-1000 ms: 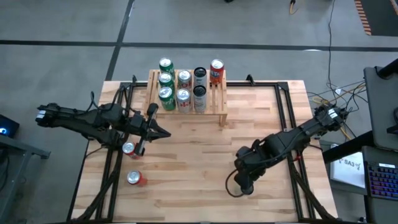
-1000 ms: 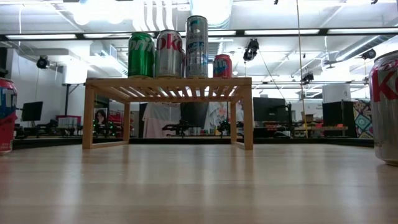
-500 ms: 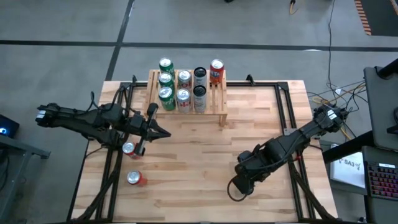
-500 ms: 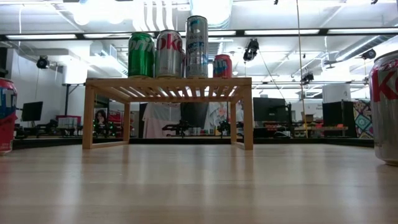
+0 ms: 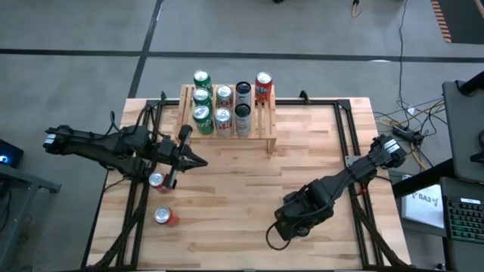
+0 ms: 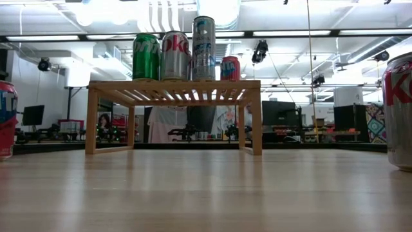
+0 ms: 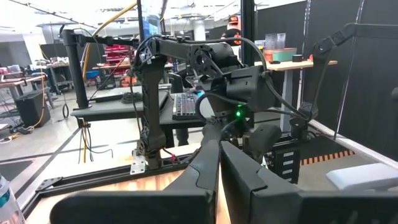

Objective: Place canned beverage on shelf
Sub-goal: Put the yellow soda can on the shelf

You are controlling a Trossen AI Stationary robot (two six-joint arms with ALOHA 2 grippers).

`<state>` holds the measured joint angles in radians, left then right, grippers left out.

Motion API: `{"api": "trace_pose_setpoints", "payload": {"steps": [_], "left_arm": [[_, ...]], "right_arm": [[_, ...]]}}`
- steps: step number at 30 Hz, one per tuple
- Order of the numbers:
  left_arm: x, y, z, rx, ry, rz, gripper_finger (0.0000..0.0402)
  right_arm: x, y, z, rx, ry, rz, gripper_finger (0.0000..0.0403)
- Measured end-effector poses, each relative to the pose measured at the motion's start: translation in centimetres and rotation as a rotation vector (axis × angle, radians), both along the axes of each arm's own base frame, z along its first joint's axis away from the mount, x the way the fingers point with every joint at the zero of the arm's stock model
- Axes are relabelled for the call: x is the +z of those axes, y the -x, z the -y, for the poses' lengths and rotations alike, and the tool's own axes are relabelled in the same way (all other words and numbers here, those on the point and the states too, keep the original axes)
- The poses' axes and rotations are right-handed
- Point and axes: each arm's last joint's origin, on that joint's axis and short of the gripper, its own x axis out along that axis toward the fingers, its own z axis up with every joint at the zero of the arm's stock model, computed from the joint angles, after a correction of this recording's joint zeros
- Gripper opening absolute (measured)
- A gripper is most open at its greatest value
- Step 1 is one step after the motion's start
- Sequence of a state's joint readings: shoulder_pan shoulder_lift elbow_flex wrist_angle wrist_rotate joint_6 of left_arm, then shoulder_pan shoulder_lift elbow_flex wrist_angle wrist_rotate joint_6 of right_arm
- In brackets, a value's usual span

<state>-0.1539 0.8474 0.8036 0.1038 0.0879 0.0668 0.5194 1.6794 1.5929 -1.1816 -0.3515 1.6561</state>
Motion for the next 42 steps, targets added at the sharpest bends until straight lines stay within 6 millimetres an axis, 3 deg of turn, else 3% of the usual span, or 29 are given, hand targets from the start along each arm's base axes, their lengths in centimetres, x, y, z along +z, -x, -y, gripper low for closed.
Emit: {"api": "trace_pose_setpoints", "payload": {"steps": [5, 13, 24, 32, 42], "left_arm": [[-0.1, 0.0, 0.0, -0.001, 0.003, -0.011, 0.0000], [-0.2, 0.0, 0.0, -0.001, 0.003, -0.012, 0.0000], [-0.2, 0.0, 0.0, -0.005, 0.039, -0.021, 0.0000], [-0.2, 0.0, 0.0, -0.007, 0.076, -0.030, 0.0000], [-0.2, 0.0, 0.0, -0.007, 0.076, -0.030, 0.0000]], "right_arm": [[0.3, 0.3, 0.1, -0.036, 0.036, 0.004, 0.0297], [2.5, 1.2, -0.1, -0.050, 0.164, 0.045, 0.0295], [2.4, 3.6, -1.8, -0.053, 0.235, -0.051, 0.0295], [2.4, 3.5, -2.1, -0.048, 0.321, 0.053, 0.0295], [2.1, 3.3, -2.2, -0.051, 0.322, 0.056, 0.0295]]}}
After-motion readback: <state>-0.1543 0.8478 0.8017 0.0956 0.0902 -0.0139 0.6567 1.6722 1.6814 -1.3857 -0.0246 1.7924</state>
